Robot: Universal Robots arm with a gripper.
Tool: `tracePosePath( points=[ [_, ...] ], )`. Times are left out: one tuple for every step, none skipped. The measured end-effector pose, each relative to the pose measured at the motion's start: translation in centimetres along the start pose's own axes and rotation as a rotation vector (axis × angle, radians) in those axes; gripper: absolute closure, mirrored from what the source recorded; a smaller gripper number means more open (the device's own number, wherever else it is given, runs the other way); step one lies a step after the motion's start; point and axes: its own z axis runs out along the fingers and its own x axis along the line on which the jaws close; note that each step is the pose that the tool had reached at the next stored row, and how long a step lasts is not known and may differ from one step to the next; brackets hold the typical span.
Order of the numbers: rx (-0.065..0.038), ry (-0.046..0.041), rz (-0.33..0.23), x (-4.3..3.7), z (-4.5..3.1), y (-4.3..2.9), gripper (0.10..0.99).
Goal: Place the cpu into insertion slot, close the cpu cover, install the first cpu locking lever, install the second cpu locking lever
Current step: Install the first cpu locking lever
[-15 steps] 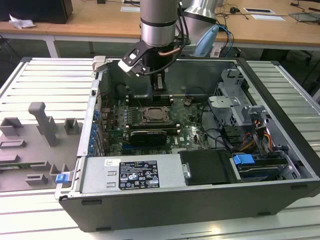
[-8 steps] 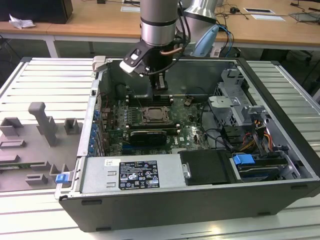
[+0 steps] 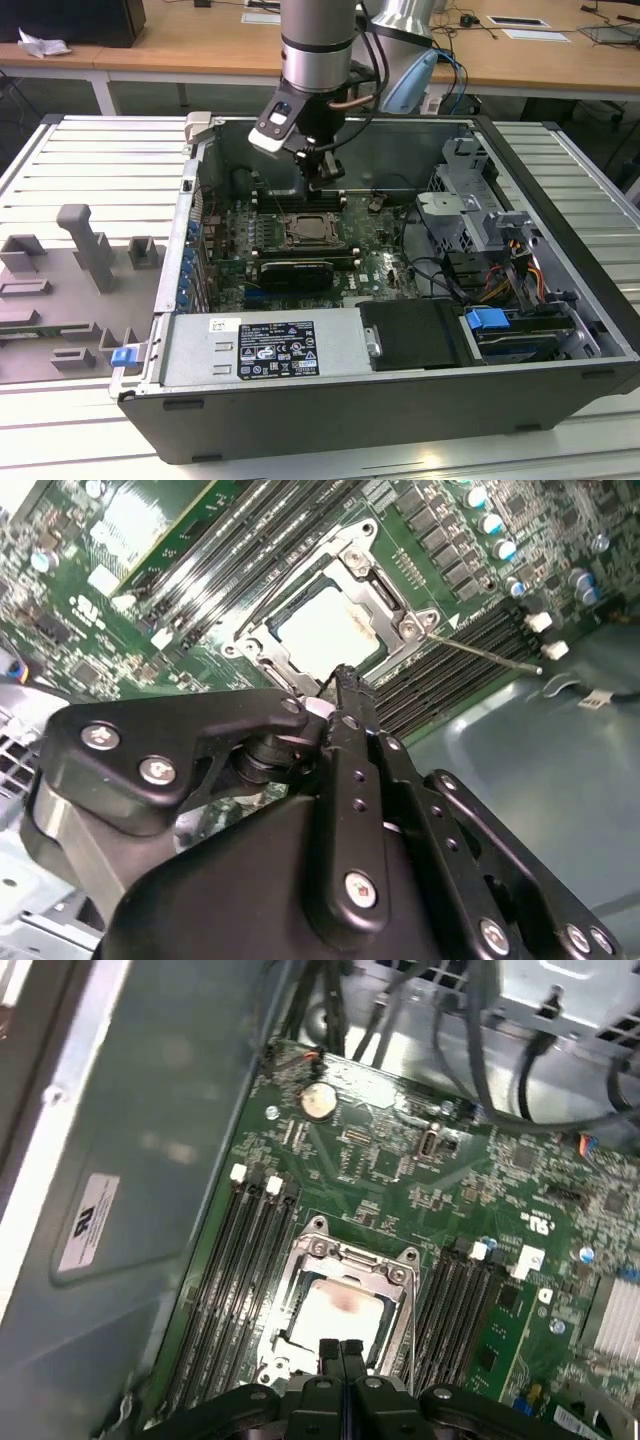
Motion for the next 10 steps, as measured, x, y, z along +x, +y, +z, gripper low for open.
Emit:
tracePosePath(
  points=[
    [0.000,0.0009,-0.026,0.00,0.00,0.00,0.980],
    [0.000,0.0016,-0.045,0.00,0.00,0.00,0.980],
    [0.001,0.0022,-0.061,0.00,0.00,0.00,0.980],
    [0.001,0.0029,-0.078,0.00,0.00,0.00,0.980],
    [0.001,0.0044,-0.115,0.00,0.00,0.00,0.980],
    [0.001,0.0056,-0.145,0.00,0.00,0.00,0.980],
    [0.002,0.0070,-0.177,0.00,0.00,0.00,0.980],
    [0.002,0.0077,-0.195,0.00,0.00,0.00,0.980],
    [0.002,0.0084,-0.215,0.00,0.00,0.00,0.980],
    [0.002,0.0103,-0.260,0.00,0.01,0.00,0.980]
  ],
)
